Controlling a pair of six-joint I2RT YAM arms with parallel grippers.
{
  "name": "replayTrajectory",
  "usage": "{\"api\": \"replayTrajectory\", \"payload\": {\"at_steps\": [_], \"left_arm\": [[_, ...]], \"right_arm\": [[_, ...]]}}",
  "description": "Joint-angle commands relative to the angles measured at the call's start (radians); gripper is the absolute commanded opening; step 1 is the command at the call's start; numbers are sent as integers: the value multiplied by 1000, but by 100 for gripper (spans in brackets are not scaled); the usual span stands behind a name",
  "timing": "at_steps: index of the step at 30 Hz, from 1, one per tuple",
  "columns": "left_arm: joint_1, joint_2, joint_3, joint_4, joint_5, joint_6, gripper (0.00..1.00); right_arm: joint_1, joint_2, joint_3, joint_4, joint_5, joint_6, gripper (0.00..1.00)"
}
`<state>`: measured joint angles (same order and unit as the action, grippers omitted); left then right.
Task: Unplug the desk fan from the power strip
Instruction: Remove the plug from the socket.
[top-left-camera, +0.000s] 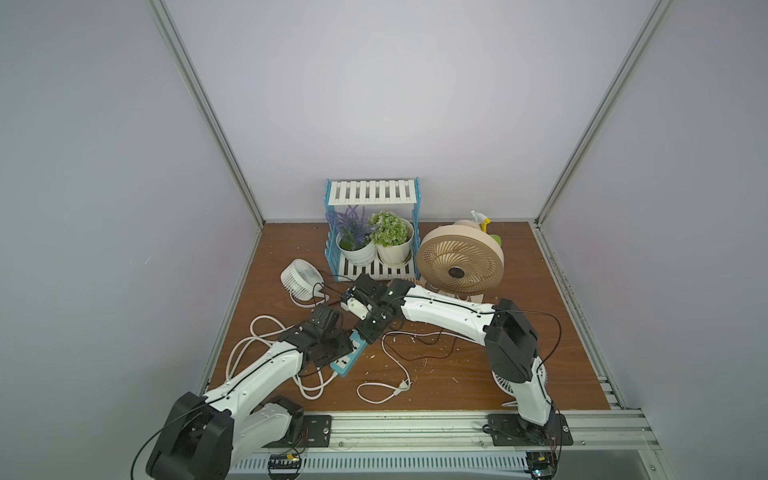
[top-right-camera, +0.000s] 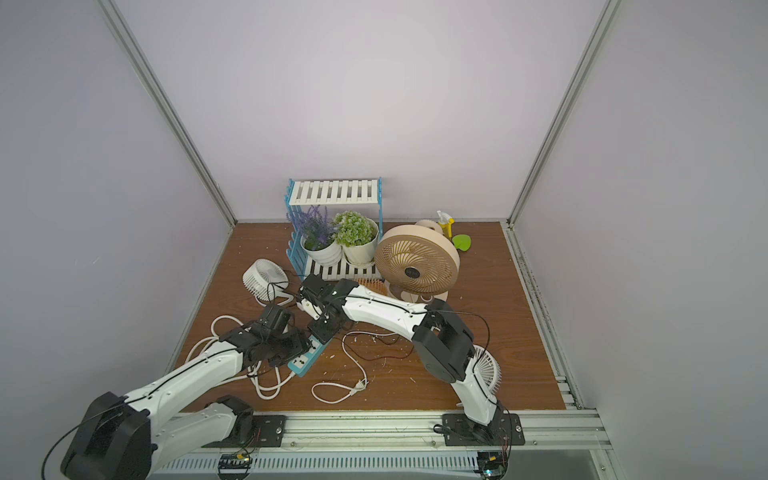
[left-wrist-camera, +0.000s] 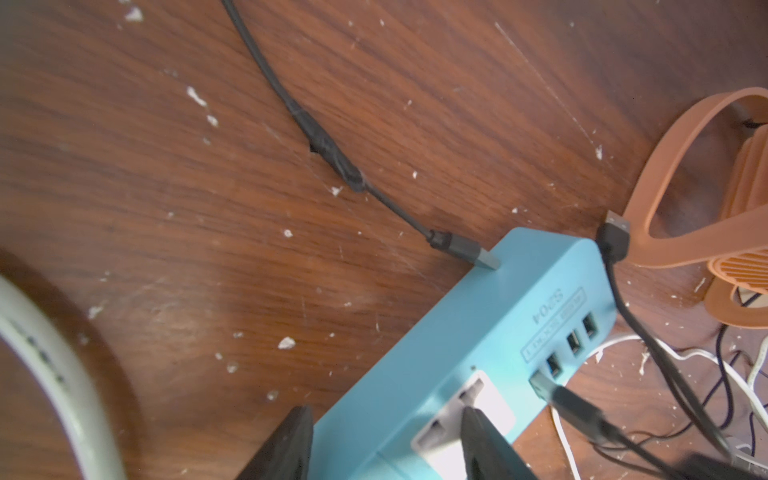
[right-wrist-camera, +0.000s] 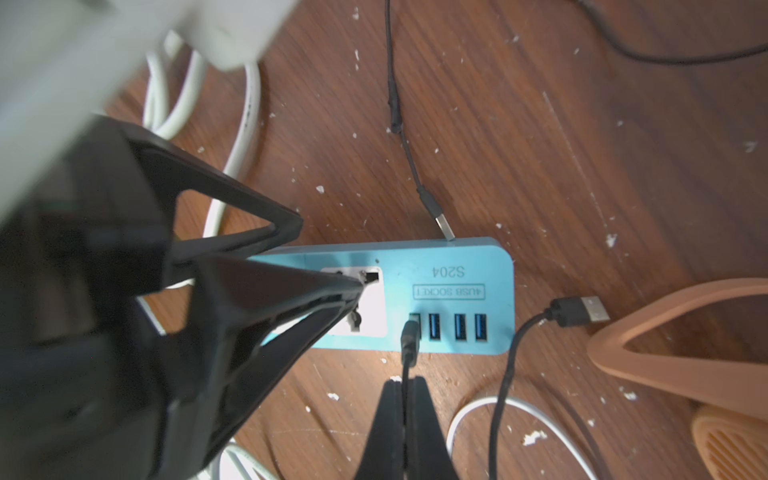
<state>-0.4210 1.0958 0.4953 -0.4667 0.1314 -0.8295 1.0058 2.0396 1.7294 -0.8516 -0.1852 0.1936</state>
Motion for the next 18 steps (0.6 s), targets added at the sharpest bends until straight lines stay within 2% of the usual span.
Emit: {"api": "replayTrajectory", "payload": {"at_steps": [1,18], "left_arm": [[-4,39,-24,-105,-41,3,59],[-4,34,-23,-110,-44,5,60]], "right_arm": [[-2,-65,-15,36,11,-8,0],[0,-111,-75,28,8,0,0]]}}
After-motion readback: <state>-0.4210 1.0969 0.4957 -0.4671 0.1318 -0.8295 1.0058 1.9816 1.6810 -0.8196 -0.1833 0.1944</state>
